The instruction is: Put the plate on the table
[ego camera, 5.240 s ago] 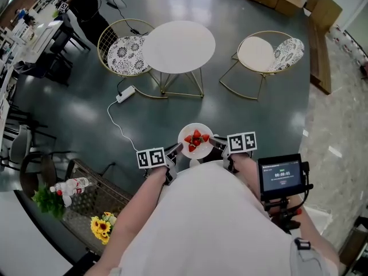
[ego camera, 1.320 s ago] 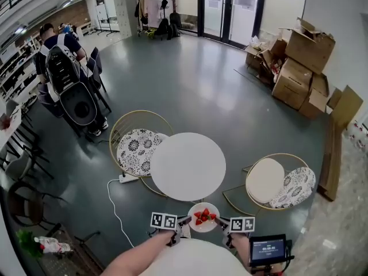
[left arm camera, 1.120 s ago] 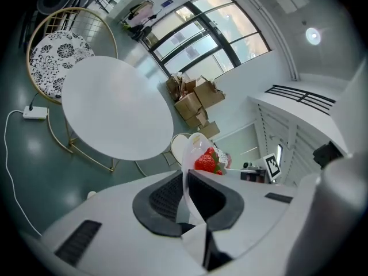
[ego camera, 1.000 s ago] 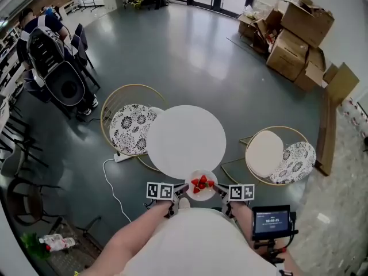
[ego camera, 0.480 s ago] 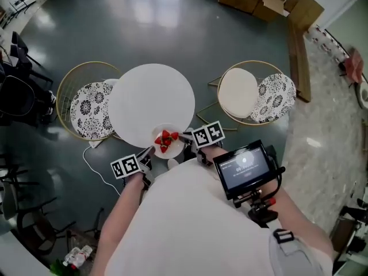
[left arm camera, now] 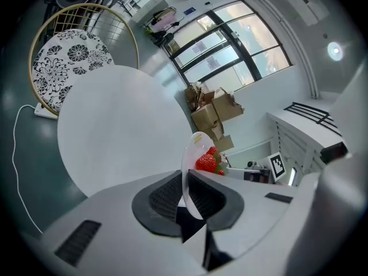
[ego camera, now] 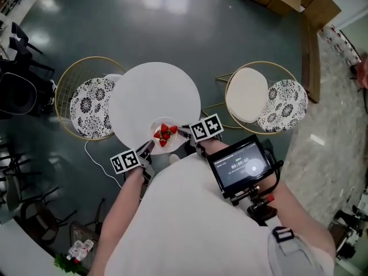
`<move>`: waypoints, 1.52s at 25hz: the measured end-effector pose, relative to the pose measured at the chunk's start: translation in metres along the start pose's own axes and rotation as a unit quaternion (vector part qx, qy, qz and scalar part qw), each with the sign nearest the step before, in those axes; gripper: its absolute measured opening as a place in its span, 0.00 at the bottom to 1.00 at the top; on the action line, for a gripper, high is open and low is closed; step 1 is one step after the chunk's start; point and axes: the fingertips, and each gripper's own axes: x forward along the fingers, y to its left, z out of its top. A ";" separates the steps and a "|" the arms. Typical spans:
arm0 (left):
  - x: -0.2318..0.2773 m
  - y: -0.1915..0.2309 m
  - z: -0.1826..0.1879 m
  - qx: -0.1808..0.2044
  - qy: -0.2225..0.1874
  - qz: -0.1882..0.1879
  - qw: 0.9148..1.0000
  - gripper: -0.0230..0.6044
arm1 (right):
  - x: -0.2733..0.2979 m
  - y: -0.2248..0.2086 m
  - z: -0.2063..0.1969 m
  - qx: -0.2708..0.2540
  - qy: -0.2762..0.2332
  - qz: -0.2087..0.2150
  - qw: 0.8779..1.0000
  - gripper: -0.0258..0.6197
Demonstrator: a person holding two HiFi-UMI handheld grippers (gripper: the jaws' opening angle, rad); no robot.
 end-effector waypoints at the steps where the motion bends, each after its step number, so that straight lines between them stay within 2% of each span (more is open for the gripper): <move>1: 0.007 0.000 0.007 -0.003 -0.001 0.004 1.000 0.07 | 0.002 -0.006 0.008 0.000 0.004 0.000 1.000 0.10; 11: 0.064 0.016 0.047 -0.039 0.001 0.047 0.998 0.07 | 0.028 -0.060 0.063 -0.011 0.067 0.013 0.998 0.10; 19: 0.127 0.043 0.077 -0.048 0.036 0.101 0.993 0.07 | 0.057 -0.119 0.103 -0.009 0.115 0.011 0.993 0.10; 22: 0.128 0.049 0.069 -0.052 0.045 0.110 0.992 0.07 | 0.060 -0.123 0.095 -0.013 0.117 0.003 0.993 0.10; 24: 0.129 0.058 0.067 -0.045 0.051 0.117 0.991 0.07 | 0.069 -0.127 0.090 -0.018 0.115 0.000 0.993 0.10; 28: 0.151 0.070 0.086 -0.017 0.066 0.138 0.988 0.07 | 0.085 -0.149 0.110 -0.042 0.112 -0.011 0.993 0.10; 33: 0.163 0.071 0.092 0.050 0.100 0.180 0.977 0.09 | 0.085 -0.154 0.122 -0.084 0.100 -0.031 0.991 0.10; 38: 0.172 0.069 0.105 0.094 0.112 0.190 0.971 0.11 | 0.081 -0.157 0.134 -0.102 0.085 -0.048 0.990 0.10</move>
